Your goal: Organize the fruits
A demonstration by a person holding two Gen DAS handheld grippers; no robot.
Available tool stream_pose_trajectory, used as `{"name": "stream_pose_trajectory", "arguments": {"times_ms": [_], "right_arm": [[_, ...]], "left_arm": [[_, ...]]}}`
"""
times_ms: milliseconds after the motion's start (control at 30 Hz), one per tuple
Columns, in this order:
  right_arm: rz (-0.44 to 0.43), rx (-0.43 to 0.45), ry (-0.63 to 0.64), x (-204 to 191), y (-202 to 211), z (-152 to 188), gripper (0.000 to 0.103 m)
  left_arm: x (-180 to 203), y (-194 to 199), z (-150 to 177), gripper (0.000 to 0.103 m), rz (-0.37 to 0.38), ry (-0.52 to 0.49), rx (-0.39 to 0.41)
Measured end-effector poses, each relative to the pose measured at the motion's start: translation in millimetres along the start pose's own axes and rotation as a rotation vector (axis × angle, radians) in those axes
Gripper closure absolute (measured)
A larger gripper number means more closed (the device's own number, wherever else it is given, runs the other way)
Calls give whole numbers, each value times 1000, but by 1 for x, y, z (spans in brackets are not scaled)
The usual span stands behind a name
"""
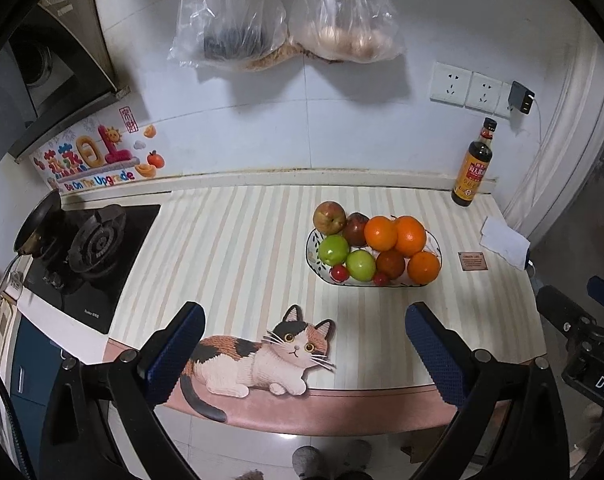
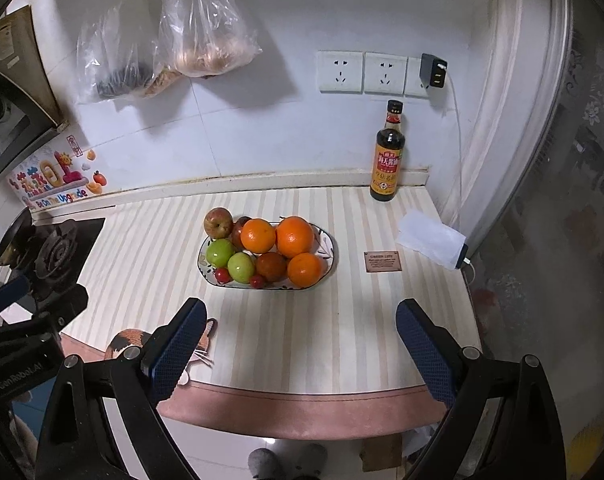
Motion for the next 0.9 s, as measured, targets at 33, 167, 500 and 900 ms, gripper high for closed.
{"name": "stream_pose_trajectory", "arguments": {"times_ms": [33, 167, 500, 900], "right_arm": [[-2, -4, 1, -1, -2, 0, 5], [-1, -20, 2, -3, -8, 2, 5], [-8, -32, 5, -2, -9, 2, 5], [-25, -43, 9, -2, -6, 6, 5]], "left_arm": [[0, -2, 0, 0, 2, 0, -3], [2, -6, 1, 0, 0, -5, -8], [2, -7, 0, 0, -1, 9, -14], [3, -3, 2, 0, 3, 23, -16]]}}
Point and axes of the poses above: each gripper's, at about its wrist camera, not at the fingertips, and y roughly against the way its jaws point, x to its right, z to its underside, the point moved 8 cm from there along -y, roughly the way its jaws point, and after that the axes turned 6 degrees about x, right-handed, at the moved point
